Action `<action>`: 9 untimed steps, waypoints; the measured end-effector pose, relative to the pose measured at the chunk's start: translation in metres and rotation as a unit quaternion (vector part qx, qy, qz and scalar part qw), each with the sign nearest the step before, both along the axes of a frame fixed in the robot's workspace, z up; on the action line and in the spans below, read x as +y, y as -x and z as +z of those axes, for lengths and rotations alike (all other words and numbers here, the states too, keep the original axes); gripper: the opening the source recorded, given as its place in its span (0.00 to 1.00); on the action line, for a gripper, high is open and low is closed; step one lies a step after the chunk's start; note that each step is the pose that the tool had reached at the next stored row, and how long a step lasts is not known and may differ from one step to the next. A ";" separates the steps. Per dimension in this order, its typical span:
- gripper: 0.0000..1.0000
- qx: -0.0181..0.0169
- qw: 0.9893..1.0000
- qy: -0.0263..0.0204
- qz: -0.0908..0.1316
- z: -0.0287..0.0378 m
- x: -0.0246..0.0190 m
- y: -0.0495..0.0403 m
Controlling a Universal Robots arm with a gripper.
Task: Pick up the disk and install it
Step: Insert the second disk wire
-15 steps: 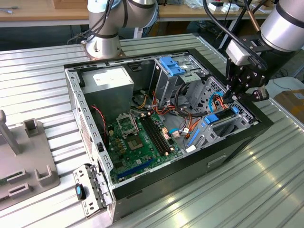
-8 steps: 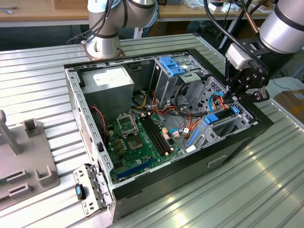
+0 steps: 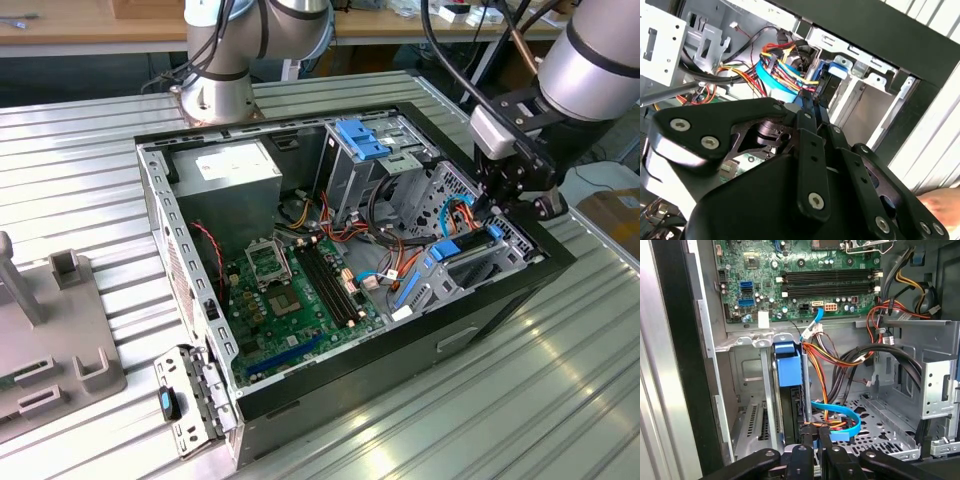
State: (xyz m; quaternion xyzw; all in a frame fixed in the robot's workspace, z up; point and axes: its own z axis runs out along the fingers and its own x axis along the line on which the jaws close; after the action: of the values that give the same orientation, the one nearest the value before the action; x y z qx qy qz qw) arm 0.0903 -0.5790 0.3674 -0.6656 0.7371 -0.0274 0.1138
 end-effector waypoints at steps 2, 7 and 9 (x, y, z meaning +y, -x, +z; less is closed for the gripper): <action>0.16 -0.004 1.000 0.000 0.001 -0.0013 -0.0010 0.0026; 0.16 -0.020 1.000 0.000 0.005 -0.0053 -0.0047 0.0092; 0.16 -0.027 1.000 0.000 0.007 -0.0071 -0.0055 0.0134</action>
State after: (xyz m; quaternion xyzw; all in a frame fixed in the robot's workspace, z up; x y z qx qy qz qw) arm 0.0769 -0.5845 0.3603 -0.6700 0.7289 -0.0441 0.1337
